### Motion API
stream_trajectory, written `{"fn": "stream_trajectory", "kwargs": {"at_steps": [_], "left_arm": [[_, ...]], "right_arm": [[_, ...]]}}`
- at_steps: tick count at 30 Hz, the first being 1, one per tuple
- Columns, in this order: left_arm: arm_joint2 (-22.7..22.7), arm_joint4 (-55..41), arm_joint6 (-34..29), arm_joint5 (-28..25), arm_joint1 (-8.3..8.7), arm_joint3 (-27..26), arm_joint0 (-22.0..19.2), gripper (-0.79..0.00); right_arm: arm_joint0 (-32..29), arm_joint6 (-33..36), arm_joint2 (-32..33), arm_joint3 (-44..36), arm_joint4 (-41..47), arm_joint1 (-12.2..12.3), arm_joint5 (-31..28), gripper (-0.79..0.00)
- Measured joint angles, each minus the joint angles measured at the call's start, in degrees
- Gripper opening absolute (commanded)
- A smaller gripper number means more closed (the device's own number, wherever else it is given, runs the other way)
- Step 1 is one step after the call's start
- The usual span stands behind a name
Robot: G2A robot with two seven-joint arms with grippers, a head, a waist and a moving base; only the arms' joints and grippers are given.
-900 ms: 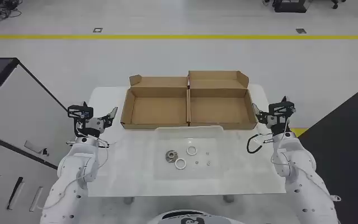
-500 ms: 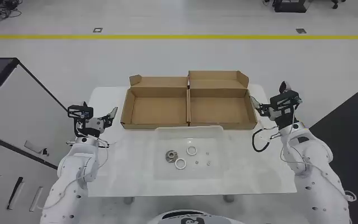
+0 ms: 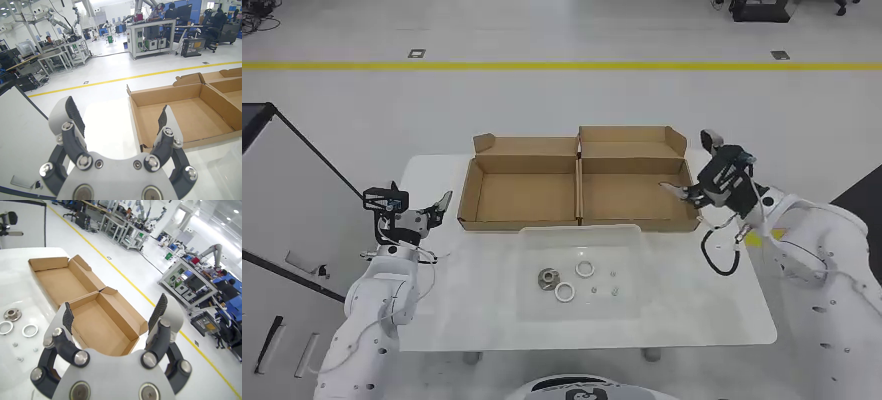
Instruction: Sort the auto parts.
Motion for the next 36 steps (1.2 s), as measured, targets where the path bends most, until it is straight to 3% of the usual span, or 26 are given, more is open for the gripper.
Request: {"fn": "stream_trajectory", "kwargs": {"at_steps": [9, 17, 36], "left_arm": [[0.0, 0.0, 0.0, 0.0, 0.0, 0.0, 0.0, 0.0], [0.0, 0.0, 0.0, 0.0, 0.0, 0.0, 0.0, 0.0], [0.0, 0.0, 0.0, 0.0, 0.0, 0.0, 0.0, 0.0]], "right_arm": [[8.68, 11.27, -5.21, 1.42, 5.59, 1.37, -11.89, 0.0], [16.06, 22.01, -13.59, 1.97, 12.66, 3.13, -13.44, 0.0], [35.83, 22.11, -42.36, 6.99, 19.36, 13.36, -13.44, 0.0]]}}
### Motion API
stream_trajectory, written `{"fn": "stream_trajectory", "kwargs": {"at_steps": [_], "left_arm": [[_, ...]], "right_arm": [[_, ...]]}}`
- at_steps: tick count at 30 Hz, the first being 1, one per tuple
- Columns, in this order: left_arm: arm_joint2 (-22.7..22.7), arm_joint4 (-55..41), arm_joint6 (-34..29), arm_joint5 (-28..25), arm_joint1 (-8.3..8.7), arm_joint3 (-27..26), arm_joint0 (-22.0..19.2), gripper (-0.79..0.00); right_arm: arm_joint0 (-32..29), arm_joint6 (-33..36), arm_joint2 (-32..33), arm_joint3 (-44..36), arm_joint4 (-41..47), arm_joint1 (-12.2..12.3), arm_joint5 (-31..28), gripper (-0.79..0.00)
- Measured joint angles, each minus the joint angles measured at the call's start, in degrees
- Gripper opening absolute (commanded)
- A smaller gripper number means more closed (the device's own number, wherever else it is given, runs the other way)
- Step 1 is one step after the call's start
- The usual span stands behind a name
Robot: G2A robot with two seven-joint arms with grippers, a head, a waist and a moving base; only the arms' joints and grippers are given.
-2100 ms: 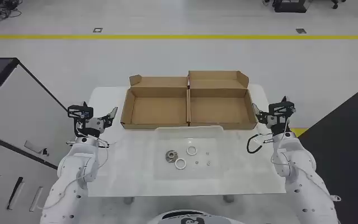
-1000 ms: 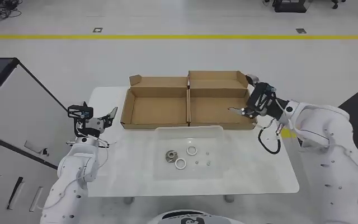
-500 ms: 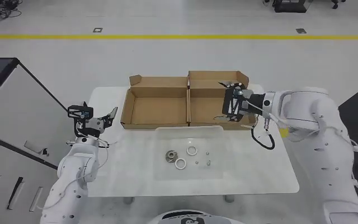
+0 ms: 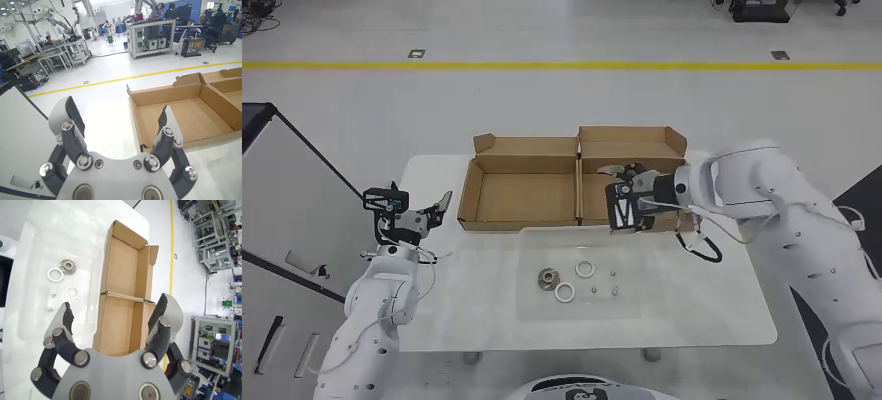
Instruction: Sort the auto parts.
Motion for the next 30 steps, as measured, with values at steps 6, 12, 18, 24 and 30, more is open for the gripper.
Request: {"fn": "stream_trajectory", "kwargs": {"at_steps": [6, 12, 18, 24, 30], "left_arm": [[0.0, 0.0, 0.0, 0.0, 0.0, 0.0, 0.0, 0.0], [0.0, 0.0, 0.0, 0.0, 0.0, 0.0, 0.0, 0.0], [0.0, 0.0, 0.0, 0.0, 0.0, 0.0, 0.0, 0.0], [0.0, 0.0, 0.0, 0.0, 0.0, 0.0, 0.0, 0.0], [0.0, 0.0, 0.0, 0.0, 0.0, 0.0, 0.0, 0.0]], "right_arm": [[8.79, 0.0, -11.43, 1.46, 4.32, 3.35, 0.0, 0.0], [18.55, 0.0, -23.41, 2.31, 8.7, 5.47, 0.0, 0.0], [27.8, 0.0, -34.78, 3.43, 13.0, 6.17, 0.0, 0.0], [35.5, 0.0, -43.93, 5.84, 16.57, 5.33, 0.0, 0.0], [34.04, 0.0, -44.07, 7.6, 15.2, 3.79, 0.0, 0.0]]}}
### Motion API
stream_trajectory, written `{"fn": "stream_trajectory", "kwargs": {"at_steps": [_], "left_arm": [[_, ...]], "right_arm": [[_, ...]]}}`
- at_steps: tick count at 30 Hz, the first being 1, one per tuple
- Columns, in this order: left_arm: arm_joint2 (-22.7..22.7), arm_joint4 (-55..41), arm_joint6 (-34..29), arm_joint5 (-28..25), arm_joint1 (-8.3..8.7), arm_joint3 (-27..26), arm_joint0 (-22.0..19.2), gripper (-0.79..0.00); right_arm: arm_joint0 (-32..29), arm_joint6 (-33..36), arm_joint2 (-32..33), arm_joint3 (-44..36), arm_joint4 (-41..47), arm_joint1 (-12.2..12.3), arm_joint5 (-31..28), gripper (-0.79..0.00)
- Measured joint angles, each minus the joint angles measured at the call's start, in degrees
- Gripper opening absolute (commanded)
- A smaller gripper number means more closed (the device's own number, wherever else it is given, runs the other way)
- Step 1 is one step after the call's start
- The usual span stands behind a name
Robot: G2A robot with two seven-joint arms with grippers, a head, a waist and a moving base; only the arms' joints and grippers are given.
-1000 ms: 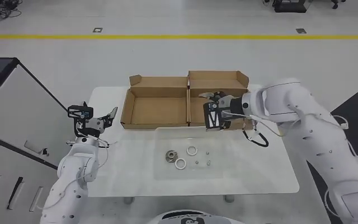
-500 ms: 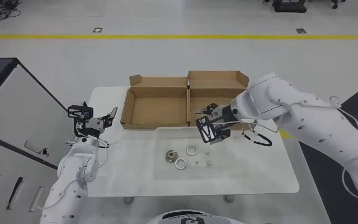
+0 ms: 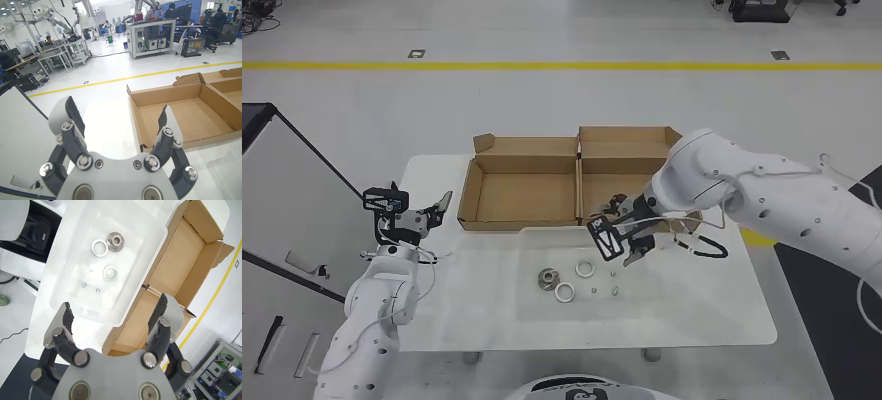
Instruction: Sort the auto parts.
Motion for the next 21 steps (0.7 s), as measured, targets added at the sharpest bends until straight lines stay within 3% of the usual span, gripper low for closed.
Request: {"fn": "stream_trajectory", "kwargs": {"at_steps": [21], "left_arm": [[0.0, 0.0, 0.0, 0.0, 0.0, 0.0, 0.0, 0.0]], "right_arm": [[-6.78, 0.02, -0.01, 9.7, -5.6, -5.49, 0.0, 0.0]]}}
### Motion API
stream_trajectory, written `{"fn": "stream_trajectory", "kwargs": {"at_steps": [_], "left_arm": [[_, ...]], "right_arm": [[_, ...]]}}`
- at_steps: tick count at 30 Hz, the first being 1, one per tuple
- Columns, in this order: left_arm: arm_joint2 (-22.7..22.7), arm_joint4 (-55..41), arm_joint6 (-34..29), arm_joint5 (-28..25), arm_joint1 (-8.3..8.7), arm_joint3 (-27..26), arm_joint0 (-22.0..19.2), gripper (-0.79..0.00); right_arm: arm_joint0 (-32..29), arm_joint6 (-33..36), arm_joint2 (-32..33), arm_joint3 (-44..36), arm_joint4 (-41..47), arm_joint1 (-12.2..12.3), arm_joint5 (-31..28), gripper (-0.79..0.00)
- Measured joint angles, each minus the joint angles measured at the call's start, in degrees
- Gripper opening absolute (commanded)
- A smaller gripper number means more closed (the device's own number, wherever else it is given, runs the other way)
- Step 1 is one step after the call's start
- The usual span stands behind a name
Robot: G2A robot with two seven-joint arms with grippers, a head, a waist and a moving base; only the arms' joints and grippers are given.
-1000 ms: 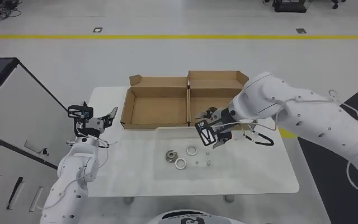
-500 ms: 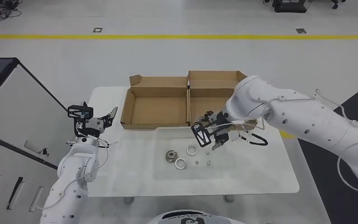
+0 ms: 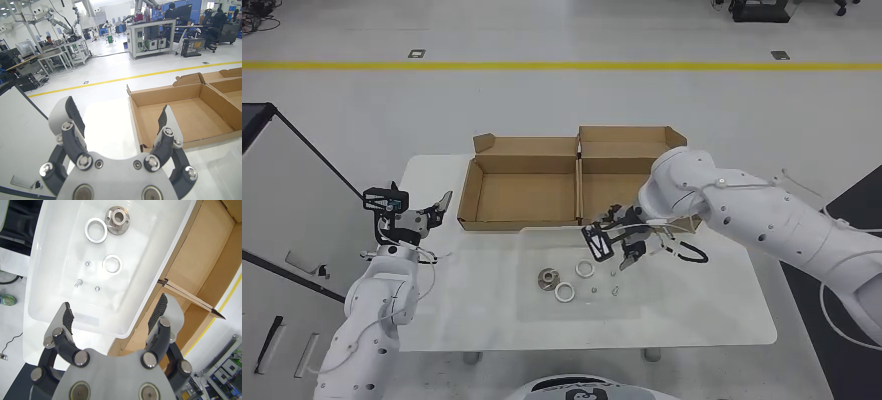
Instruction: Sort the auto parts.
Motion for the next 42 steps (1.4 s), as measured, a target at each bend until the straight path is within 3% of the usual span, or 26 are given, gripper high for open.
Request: {"fn": "stream_trajectory", "kwargs": {"at_steps": [15, 42], "left_arm": [[0.0, 0.0, 0.0, 0.0, 0.0, 0.0, 0.0, 0.0], [0.0, 0.0, 0.0, 0.0, 0.0, 0.0, 0.0, 0.0]], "right_arm": [[-2.9, 0.01, 0.0, 2.8, -1.27, -1.67, 0.0, 0.0], [-5.92, 0.0, 0.0, 0.71, -2.2, 0.36, 0.0, 0.0]]}}
